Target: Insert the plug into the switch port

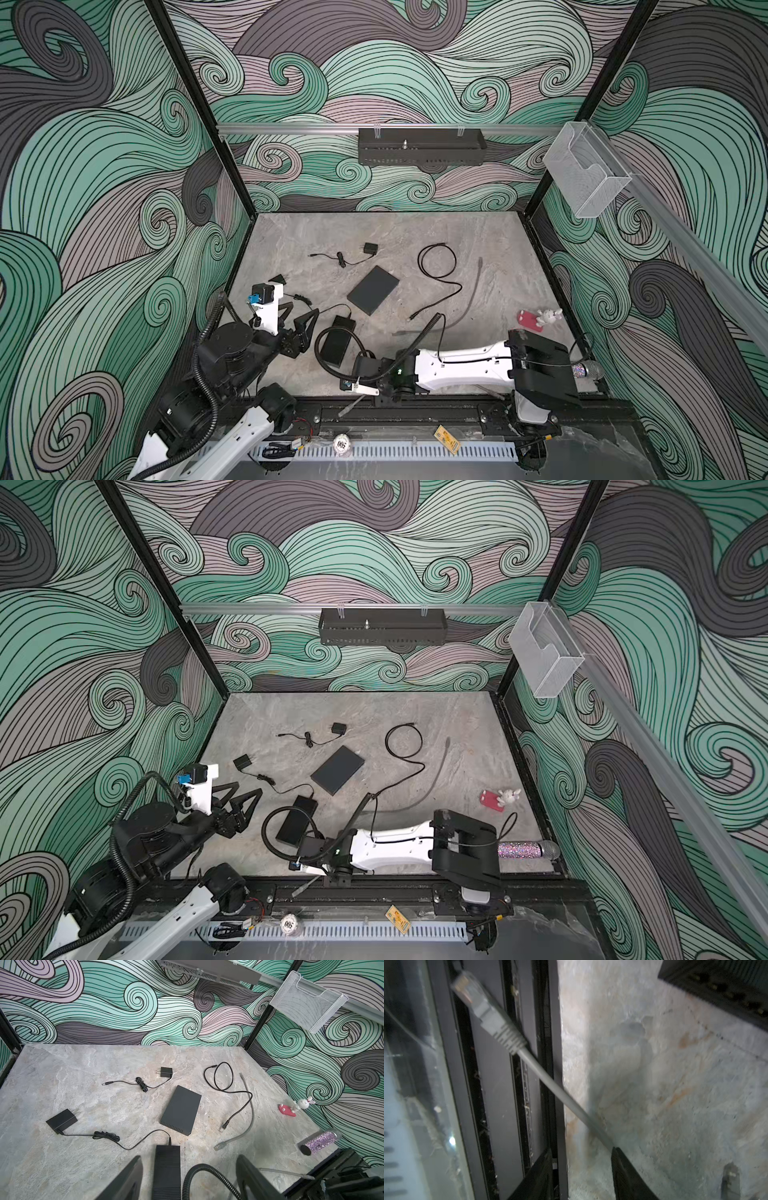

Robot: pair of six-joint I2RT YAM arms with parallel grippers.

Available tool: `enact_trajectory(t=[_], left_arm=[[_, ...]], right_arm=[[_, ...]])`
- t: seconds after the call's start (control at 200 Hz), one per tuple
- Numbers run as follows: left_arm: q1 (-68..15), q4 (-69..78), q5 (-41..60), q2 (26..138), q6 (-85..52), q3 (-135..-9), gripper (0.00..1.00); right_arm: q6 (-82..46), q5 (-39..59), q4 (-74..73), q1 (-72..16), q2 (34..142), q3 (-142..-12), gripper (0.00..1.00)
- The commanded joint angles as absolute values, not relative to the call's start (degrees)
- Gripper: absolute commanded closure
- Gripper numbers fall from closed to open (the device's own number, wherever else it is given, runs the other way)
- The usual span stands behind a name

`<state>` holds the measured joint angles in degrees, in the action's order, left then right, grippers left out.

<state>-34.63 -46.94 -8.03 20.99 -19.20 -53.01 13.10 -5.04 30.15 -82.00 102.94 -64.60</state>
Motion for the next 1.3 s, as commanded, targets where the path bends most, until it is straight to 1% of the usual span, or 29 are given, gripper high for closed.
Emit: enact_trajectory(t=[0.0,0.125,0.225,0.39,0.5,0.625,0.801,0.926,1.071,1.126,1.186,1.296], left_arm=[[-34.4,-48.9,-7.8,19.7,-20.8,-52.9,0.28],[-34.4,-49.5,-8.0,18.4,-20.6,-52.9,0.29],[-34.4,-50.3,-8.1,18.0,-20.2,-53.3,0.29],[-34.4,-50.9,-8.3,17.8,-19.6,-53.7,0.29],[-34.4,-51.0,-8.4,17.8,-19.2,-54.0,0.29],[-34.4,-51.4,-8.8,17.9,-18.4,-54.5,0.29],[-34.4,-50.7,-9.7,18.7,-17.0,-54.6,0.29],[-34.4,-48.5,-9.4,20.8,-15.3,-54.7,0.29],[-34.4,-45.9,-6.9,22.8,-11.2,-54.1,0.29],[-34.4,-44.5,-4.3,22.6,-9.0,-53.5,0.29],[-34.4,-42.4,0.6,21.9,-6.3,-52.4,0.28],[-34.4,-37.2,16.5,21.5,-1.7,-50.1,0.26]], right_arm=[[16.7,-7.4,28.6,-82.0,104.8,-66.9,0.56],[18.6,-5.5,28.7,-82.0,107.7,-68.0,0.61],[19.2,-2.8,29.7,-81.9,109.5,-68.6,0.67],[18.6,0.2,29.7,-81.7,111.0,-68.7,0.7],[18.1,2.1,29.5,-80.9,111.5,-68.6,0.85],[17.6,5.8,27.2,-78.3,108.6,-66.7,1.0],[17.8,6.1,26.5,-74.6,101.9,-63.5,1.0],[17.5,6.0,27.4,-72.0,95.0,-61.1,1.0],[15.3,12.3,28.7,-68.4,86.2,-60.0,1.0],[14.3,14.7,29.6,-67.3,83.2,-59.9,1.0],[13.4,16.3,31.2,-66.7,79.7,-59.9,1.0],[12.2,17.3,35.1,-66.3,73.7,-60.5,1.0]])
